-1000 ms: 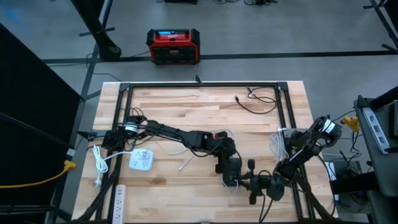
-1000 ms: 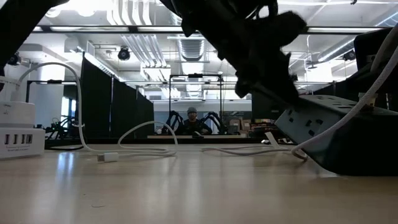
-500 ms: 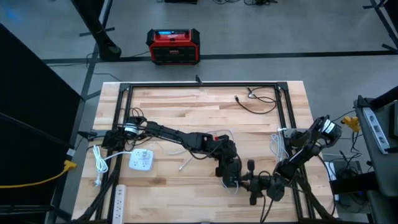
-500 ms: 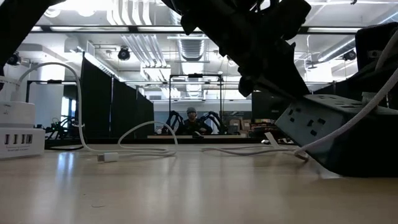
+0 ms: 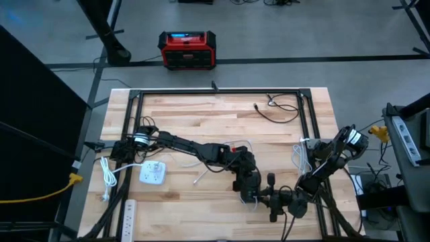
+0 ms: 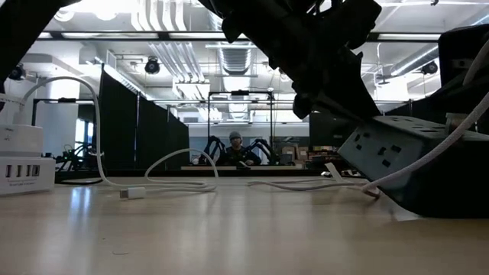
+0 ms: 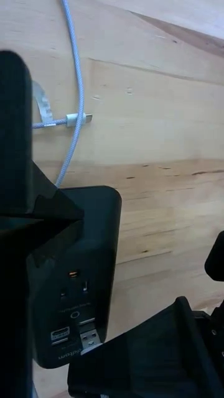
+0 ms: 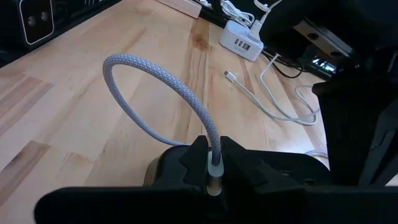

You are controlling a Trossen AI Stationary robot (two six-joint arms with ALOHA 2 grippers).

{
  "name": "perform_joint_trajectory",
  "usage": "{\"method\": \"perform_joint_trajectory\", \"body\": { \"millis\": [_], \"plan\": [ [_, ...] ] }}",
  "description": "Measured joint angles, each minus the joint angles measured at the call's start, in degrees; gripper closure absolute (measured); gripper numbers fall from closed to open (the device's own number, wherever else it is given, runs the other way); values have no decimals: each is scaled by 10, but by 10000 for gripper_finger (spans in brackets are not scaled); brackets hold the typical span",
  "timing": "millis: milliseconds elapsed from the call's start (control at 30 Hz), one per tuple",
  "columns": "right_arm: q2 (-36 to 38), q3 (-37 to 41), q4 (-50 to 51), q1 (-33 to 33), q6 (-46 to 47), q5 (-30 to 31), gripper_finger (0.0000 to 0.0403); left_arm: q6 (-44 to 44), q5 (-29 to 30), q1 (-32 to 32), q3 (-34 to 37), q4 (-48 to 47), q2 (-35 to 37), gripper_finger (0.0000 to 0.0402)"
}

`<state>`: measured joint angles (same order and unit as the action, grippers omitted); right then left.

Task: Insert USB
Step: Insert the purple charger cable into the black outlet extension

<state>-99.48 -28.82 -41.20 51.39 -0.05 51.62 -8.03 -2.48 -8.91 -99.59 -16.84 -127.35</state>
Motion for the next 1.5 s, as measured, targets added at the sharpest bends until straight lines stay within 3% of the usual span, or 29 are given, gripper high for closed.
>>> {"method": "perform_joint_trajectory", "body": {
  "millis": [300, 1067, 1500],
  "plan": [
    [0, 0, 7, 16, 0, 38, 386, 0, 0, 0, 0, -12, 0, 402],
    [0, -3, 19, 26, 27, 66, 386, 5, -1, 0, 0, -17, 0, 402],
    [2, 11, 32, 26, 105, 71, 386, 6, 3, 0, 0, -14, 0, 402]
  ]
}}
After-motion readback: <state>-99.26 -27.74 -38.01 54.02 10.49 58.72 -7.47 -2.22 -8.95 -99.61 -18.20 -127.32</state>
